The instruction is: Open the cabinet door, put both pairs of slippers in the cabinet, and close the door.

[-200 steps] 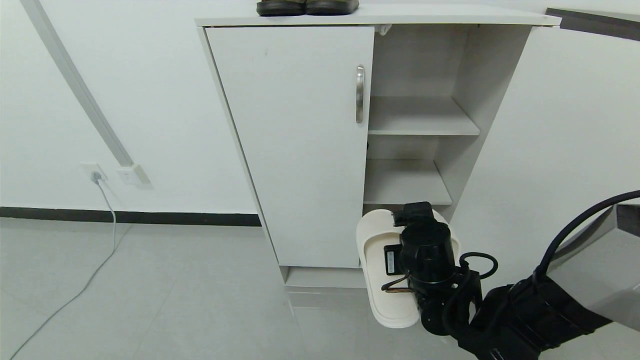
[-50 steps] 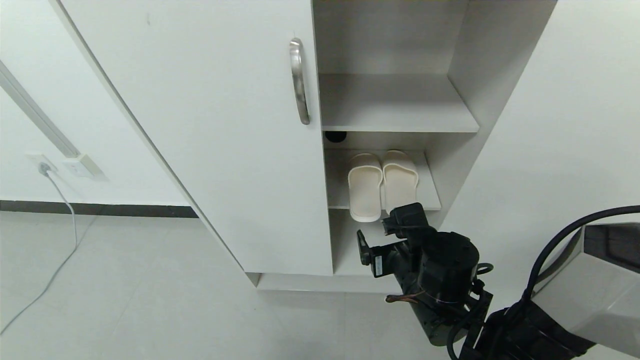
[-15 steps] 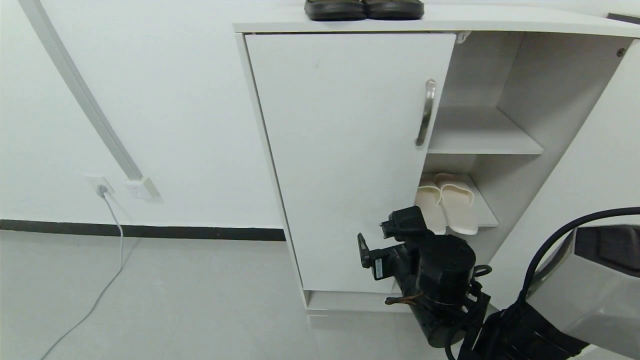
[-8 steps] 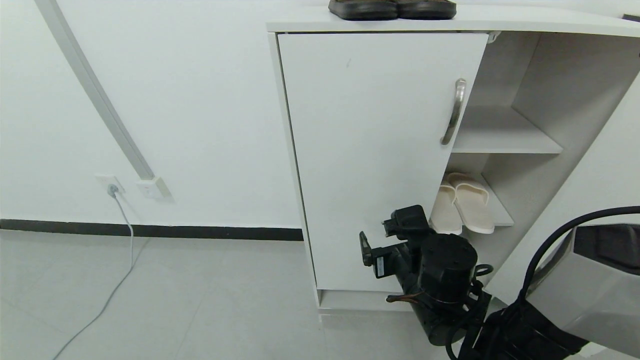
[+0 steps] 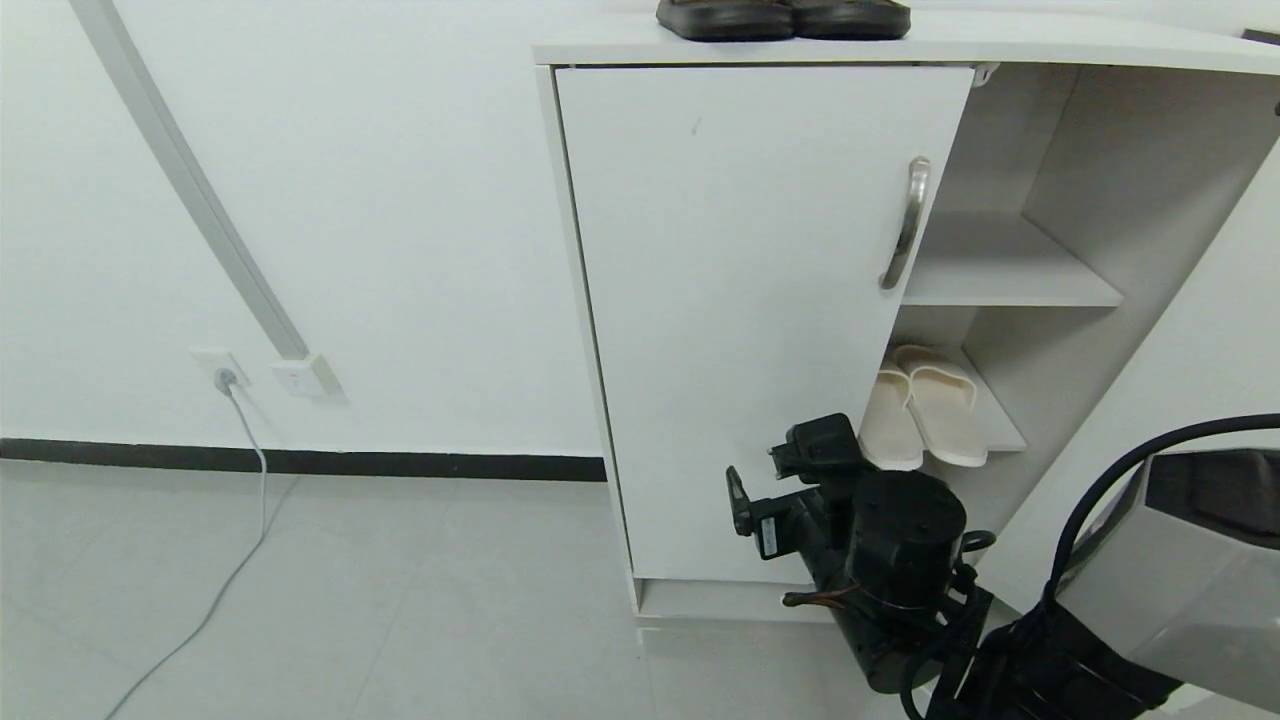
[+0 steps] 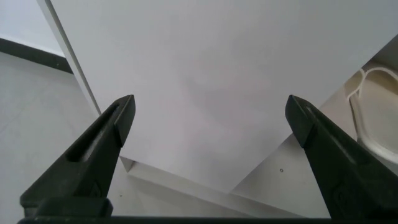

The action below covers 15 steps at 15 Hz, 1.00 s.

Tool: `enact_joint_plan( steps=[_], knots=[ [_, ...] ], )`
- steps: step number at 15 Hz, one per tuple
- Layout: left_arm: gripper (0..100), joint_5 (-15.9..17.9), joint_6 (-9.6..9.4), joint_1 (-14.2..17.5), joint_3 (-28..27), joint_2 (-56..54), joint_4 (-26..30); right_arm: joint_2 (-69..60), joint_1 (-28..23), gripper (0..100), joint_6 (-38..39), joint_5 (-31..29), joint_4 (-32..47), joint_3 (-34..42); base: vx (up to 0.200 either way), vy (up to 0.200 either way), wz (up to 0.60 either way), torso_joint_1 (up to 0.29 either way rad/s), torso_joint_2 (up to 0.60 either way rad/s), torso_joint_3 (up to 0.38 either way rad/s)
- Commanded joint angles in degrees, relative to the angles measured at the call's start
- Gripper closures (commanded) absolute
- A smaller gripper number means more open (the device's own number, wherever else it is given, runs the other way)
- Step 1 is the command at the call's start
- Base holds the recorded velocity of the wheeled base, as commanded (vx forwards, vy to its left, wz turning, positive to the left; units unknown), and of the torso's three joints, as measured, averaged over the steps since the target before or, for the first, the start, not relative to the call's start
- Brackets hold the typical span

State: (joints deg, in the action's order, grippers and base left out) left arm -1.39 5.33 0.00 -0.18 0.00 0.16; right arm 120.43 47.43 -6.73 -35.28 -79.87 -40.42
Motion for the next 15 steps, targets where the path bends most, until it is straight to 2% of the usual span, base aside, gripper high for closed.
enact_joint_plan(
  steps=[1,8,12,15],
  knots=[
    [100,0.0,0.03,-0.1,0.0,0.1,0.0,0.2,0.0,0,0.0,0.0,0.0,0.1,0.000,0.000,0.00,0.000,0.00,0.000],
    [100,-0.1,0.03,-0.1,0.0,0.1,0.0,0.9,-0.1,0,-0.7,-0.1,0.0,0.1,0.000,0.000,0.00,0.000,0.00,0.000],
    [100,-0.1,0.03,-0.1,0.0,0.1,0.0,0.9,-0.1,0,-0.7,-0.1,0.1,0.2,0.000,0.000,0.00,0.011,-0.17,-0.289],
    [100,-0.1,0.03,-0.1,0.0,0.1,0.0,0.9,-0.1,0,-0.7,-0.1,0.0,0.2,0.000,0.000,0.00,0.046,-0.54,-0.367]
  ],
)
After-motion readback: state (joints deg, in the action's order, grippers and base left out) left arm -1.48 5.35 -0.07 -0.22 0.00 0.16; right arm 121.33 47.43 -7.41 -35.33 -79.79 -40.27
